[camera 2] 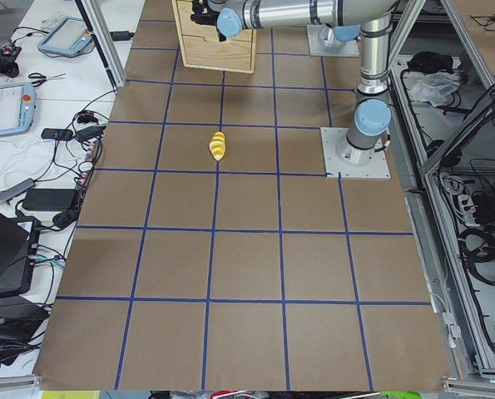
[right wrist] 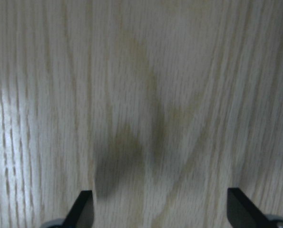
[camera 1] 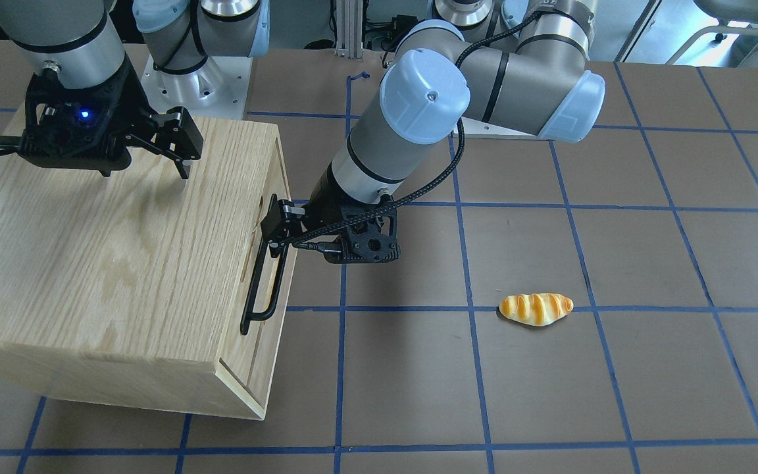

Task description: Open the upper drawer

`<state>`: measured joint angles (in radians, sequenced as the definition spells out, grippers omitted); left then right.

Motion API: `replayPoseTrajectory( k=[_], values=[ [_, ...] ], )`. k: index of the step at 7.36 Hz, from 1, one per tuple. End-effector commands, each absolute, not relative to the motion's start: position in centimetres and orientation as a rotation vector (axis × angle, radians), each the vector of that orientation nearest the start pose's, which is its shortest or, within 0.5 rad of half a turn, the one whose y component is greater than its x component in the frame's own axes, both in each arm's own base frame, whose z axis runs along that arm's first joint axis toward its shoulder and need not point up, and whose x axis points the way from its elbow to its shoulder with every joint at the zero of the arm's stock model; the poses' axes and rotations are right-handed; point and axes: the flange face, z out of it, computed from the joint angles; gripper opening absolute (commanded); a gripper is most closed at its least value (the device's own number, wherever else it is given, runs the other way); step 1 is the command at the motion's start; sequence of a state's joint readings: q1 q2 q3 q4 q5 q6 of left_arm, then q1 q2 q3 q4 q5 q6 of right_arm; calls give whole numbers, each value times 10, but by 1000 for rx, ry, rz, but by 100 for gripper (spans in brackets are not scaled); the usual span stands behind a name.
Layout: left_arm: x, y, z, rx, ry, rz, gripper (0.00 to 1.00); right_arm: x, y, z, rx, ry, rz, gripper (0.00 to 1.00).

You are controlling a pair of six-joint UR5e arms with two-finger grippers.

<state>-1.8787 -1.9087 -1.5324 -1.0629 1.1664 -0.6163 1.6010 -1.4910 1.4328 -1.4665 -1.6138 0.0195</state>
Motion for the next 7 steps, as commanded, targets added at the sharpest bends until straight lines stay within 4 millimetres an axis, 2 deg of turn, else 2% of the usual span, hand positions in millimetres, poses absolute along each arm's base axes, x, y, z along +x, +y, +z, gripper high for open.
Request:
replayPoseTrajectory(
  k=[1, 4, 6, 7],
  values=[
    [-365, -546, 373, -464, 3560, 13, 100, 145, -516, 505, -21, 3185, 72, 100],
    [-369, -550, 364, -422, 3566, -1, 100, 144, -516, 505, -16, 3185, 72, 100],
    [-369, -553, 366, -291, 3581, -45, 100, 145, -516, 505, -19, 3185, 72, 100],
    [-367, -554, 366, -291, 3581, -49, 100, 145, -516, 505, -21, 3185, 72, 100]
  ],
)
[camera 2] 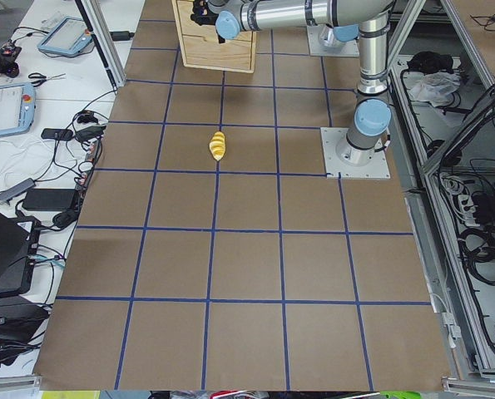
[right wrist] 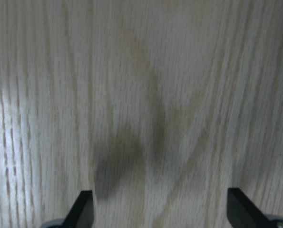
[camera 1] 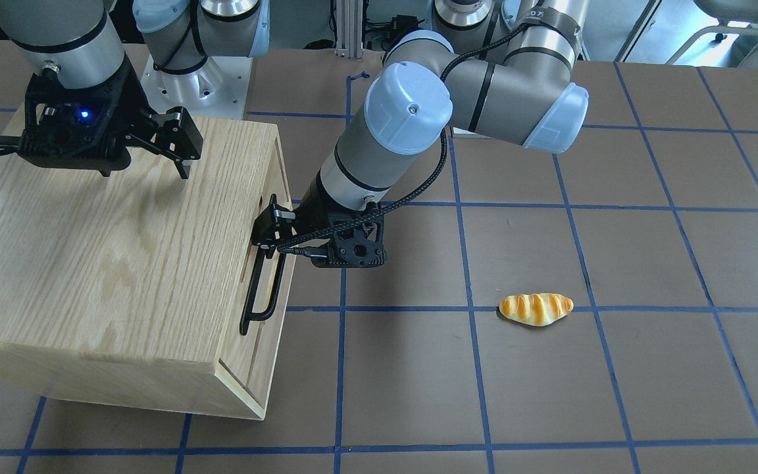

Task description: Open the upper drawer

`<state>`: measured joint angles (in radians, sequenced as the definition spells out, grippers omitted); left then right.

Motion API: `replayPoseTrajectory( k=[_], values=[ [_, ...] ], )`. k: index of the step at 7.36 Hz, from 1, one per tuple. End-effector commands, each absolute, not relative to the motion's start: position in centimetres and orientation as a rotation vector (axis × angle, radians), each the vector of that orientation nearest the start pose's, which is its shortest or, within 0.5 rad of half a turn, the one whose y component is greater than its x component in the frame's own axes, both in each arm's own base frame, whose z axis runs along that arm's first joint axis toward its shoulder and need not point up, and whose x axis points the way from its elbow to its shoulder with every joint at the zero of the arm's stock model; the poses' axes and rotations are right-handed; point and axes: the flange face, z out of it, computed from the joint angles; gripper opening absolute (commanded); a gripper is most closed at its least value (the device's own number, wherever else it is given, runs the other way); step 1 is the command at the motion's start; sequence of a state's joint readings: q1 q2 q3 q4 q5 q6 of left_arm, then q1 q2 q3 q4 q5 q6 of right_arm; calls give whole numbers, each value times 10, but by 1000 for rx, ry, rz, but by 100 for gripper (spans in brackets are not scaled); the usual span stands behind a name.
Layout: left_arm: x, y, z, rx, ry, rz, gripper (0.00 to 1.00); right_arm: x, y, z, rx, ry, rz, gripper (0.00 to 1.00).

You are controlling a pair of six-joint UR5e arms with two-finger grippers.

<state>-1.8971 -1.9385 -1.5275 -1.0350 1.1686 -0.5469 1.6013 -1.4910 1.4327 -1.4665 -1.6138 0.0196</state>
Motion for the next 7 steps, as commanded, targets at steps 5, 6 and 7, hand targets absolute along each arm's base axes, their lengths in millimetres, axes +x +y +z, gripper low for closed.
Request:
replayPoseTrajectory(
  k=[5, 6, 7],
  values=[
    [-362, -556, 357, -233, 3576, -46, 100, 144, -516, 505, -16, 3185, 72, 100],
    [-361, -556, 355, -159, 3573, -58, 100, 145, -516, 505, -21, 3185, 72, 100],
    [-359, -557, 356, -143, 3572, -63, 100, 144, -516, 505, -16, 3185, 72, 100]
  ],
)
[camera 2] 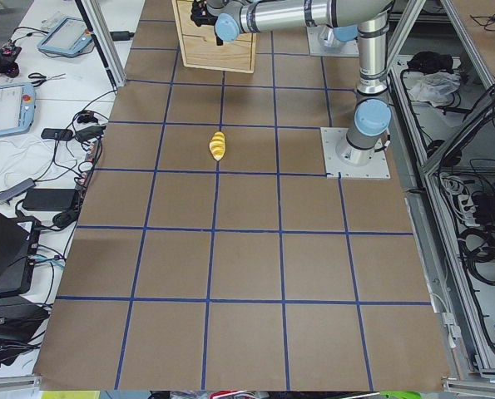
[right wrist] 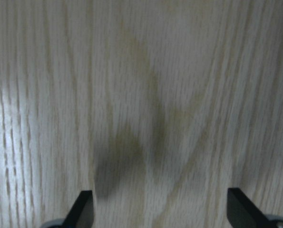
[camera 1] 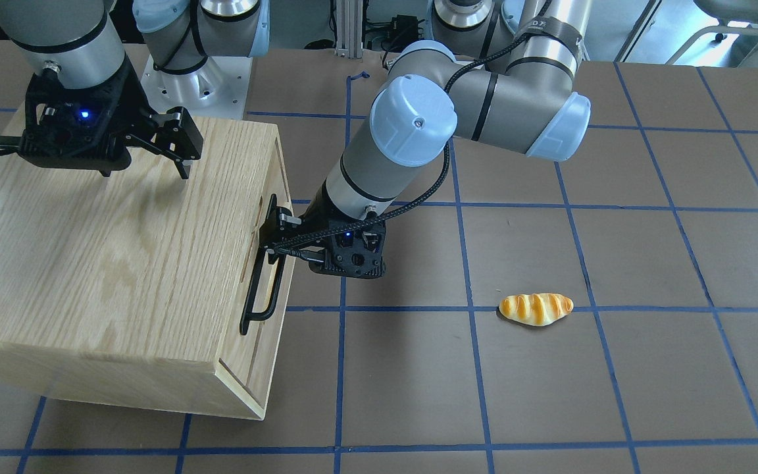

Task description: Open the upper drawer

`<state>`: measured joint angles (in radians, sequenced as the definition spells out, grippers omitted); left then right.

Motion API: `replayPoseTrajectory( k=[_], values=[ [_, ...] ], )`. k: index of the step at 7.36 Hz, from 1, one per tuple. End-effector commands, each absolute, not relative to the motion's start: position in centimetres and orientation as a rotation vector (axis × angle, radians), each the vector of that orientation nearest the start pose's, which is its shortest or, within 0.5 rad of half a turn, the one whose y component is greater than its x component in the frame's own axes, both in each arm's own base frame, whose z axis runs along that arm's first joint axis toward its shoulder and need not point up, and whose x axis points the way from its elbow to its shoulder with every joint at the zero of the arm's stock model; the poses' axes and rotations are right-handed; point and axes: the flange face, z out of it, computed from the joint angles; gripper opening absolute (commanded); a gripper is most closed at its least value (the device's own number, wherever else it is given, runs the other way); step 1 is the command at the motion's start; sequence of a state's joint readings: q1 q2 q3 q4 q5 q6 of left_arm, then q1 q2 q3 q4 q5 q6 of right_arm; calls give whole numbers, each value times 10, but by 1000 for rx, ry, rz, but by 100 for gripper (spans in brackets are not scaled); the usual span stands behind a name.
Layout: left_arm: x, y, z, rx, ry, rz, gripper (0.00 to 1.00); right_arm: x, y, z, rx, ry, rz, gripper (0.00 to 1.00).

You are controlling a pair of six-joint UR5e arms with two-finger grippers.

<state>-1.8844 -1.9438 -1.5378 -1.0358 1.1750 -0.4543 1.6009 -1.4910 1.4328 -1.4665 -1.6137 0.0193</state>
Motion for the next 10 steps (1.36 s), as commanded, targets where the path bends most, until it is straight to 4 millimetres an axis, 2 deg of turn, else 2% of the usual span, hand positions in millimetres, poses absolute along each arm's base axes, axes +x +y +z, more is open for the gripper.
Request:
replayPoseTrajectory(
  k=[1, 4, 5, 6, 7, 10],
  values=[
    [-346, -563, 359, -147, 3569, -73, 100, 145, -516, 505, -19, 3185, 72, 100],
    [-339, -566, 358, -89, 3566, -87, 100, 145, -516, 505, -19, 3185, 72, 100],
    [-339, -564, 357, 2, 3558, -78, 100, 145, -516, 504, -19, 3185, 74, 100],
    [-329, -566, 358, 61, 3526, -90, 100, 145, -516, 505, -19, 3185, 72, 100],
    [-306, -575, 358, 36, 3516, -80, 100, 145, -516, 504, -19, 3185, 74, 100],
    [-287, -580, 360, 79, 3510, -83, 100, 144, -516, 504, -16, 3185, 74, 100]
  ],
)
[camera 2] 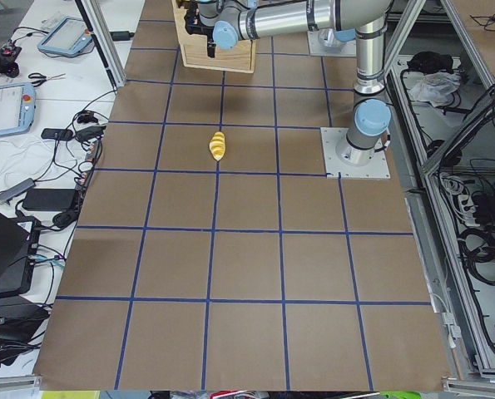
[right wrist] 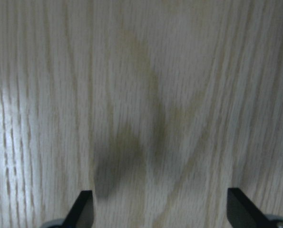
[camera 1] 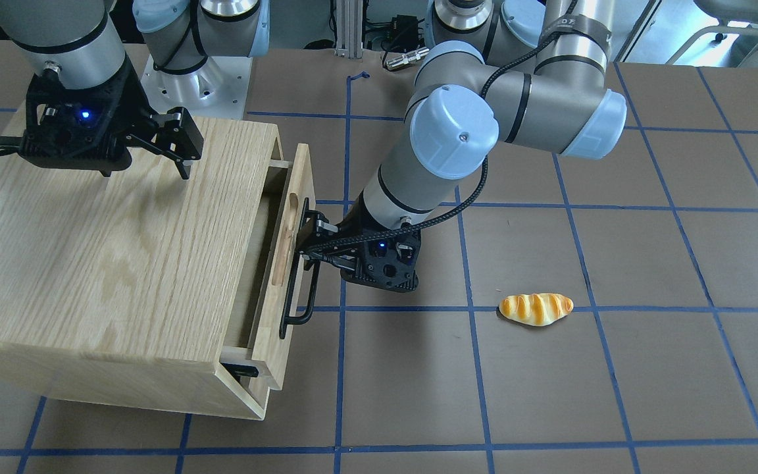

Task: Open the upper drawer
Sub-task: 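Pull the drawer out by its handle with the left gripper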

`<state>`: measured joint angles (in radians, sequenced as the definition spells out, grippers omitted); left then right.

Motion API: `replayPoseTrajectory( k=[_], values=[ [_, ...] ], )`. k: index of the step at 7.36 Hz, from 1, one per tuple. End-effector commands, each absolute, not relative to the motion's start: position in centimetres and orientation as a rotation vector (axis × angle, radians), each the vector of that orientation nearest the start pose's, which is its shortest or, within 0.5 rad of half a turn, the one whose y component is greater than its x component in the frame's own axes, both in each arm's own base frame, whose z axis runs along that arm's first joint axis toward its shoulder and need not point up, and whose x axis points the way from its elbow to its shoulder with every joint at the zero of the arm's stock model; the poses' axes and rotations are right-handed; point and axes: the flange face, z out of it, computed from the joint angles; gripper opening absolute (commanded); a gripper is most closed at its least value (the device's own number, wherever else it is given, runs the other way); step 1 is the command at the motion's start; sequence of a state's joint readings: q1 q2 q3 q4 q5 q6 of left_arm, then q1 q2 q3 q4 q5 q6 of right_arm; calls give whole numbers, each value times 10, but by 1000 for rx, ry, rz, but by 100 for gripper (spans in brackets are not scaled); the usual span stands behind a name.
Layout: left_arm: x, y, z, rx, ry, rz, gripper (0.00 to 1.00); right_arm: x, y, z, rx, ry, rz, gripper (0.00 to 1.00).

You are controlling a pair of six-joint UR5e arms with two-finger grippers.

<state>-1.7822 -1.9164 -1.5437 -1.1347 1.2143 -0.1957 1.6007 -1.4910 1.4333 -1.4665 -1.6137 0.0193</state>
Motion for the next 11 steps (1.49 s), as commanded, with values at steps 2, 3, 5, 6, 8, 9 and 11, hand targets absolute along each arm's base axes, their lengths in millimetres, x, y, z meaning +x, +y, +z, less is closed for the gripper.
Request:
replayPoseTrajectory(
  k=[2, 3, 5, 6, 8, 9, 11],
  values=[
    [-269, -583, 362, 96, 3503, -65, 100, 144, -516, 505, -19, 3185, 72, 100],
    [-255, -586, 364, 130, 3499, -55, 100, 145, -516, 505, -21, 3185, 72, 100],
    [-236, -589, 368, 102, 3498, -45, 100, 144, -516, 504, -19, 3185, 74, 100],
    [-226, -590, 368, 105, 3496, -34, 100, 145, -516, 504, -21, 3185, 74, 100],
    [-214, -588, 367, 79, 3491, 1, 100, 145, -516, 504, -19, 3185, 74, 100],
    [-201, -590, 365, 50, 3462, 1, 100, 144, -516, 505, -19, 3185, 72, 100],
    [-196, -589, 367, 44, 3456, -1, 100, 144, -516, 505, -16, 3185, 72, 100]
  ],
)
